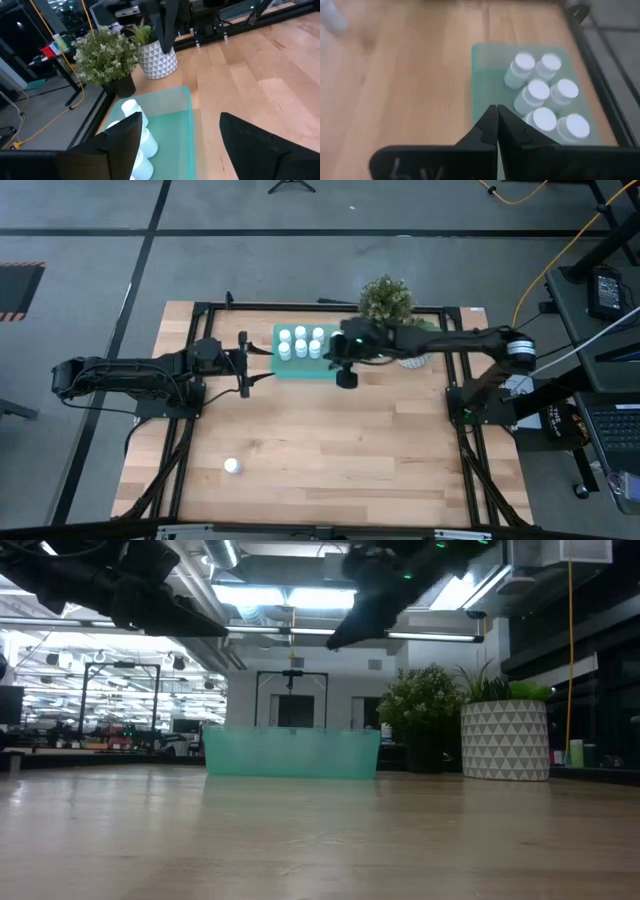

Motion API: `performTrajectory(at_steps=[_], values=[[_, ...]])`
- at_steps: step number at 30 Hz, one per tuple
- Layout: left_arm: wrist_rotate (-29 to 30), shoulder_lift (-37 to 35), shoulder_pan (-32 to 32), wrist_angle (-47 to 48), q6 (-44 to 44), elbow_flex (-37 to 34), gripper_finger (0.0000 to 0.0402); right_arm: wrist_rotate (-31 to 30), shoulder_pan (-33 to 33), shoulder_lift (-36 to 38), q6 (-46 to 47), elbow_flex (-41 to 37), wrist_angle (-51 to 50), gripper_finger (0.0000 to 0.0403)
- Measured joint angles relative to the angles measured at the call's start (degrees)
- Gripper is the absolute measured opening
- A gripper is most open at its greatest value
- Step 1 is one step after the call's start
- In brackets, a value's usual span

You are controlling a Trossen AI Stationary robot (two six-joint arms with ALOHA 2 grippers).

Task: Pick and place pill bottles into a basket
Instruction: Put the white pill bottle into the green bin

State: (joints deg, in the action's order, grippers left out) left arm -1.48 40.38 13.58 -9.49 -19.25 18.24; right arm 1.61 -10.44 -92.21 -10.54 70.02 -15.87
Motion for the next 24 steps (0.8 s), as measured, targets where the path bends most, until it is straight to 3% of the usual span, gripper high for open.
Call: performTrajectory(at_steps=[8,11,15,24], values=[[-2.6,0.0,-0.2,-0.2,0.1,0.0,0.0263,0.0,3.1,13.5,6.0,-23.3,20.6,0.0002],[-6.8,0.0,-1.5,-0.1,0.7,0.0,0.0265,0.0,4.4,16.7,9.1,-29.4,27.2,0.0005],[-6.3,0.0,-6.1,2.5,5.9,1.2,0.0263,0.0,5.6,18.6,12.5,-35.2,32.8,0.0007],[12.0,4.8,-27.3,14.7,11.5,8.0,0.0264,-6.4,5.8,18.8,16.5,-38.1,35.0,0.0007]])
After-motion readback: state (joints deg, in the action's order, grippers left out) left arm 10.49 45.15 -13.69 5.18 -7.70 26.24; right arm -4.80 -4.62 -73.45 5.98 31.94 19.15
